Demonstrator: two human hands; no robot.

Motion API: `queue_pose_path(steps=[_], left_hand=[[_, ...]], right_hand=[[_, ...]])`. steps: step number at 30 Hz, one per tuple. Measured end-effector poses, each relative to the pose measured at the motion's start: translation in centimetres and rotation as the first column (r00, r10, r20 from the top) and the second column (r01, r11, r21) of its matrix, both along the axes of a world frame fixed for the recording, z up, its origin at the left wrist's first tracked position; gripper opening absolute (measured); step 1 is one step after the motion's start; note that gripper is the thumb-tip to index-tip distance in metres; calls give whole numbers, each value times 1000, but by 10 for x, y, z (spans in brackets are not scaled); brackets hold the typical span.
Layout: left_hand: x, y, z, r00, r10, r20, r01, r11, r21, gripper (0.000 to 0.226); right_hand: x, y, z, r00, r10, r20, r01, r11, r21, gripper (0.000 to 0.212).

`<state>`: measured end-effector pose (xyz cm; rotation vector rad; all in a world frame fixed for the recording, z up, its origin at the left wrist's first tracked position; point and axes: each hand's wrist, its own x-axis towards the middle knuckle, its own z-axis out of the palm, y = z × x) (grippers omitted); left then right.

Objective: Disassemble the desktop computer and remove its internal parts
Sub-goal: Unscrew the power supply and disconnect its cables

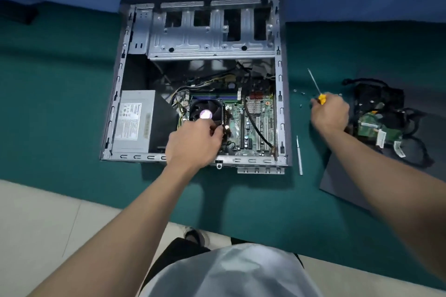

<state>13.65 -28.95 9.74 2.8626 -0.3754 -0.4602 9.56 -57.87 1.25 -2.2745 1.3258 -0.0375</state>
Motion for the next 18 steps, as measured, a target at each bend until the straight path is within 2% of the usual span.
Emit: queue_pose_path(steps=[4,9,14,18], left_hand=[[-3,0,2,1000,2,29,-1,999,-42,29],[-4,0,3,999,12,42,-9,997,-80,27],[-6,4,7,998,-10,66,20,989,-148,26],[-15,15,9,983,-92,162,132,958,-256,25]], right_hand=[[1,2,-7,996,69,-57,-68,998,12,10],[-4,0,6,999,18,-26,-16,998,61,6],[-25,15,40,992,-89,86,77,987,138,16],[-42,56,80,962,-90,258,33,976,217,22]])
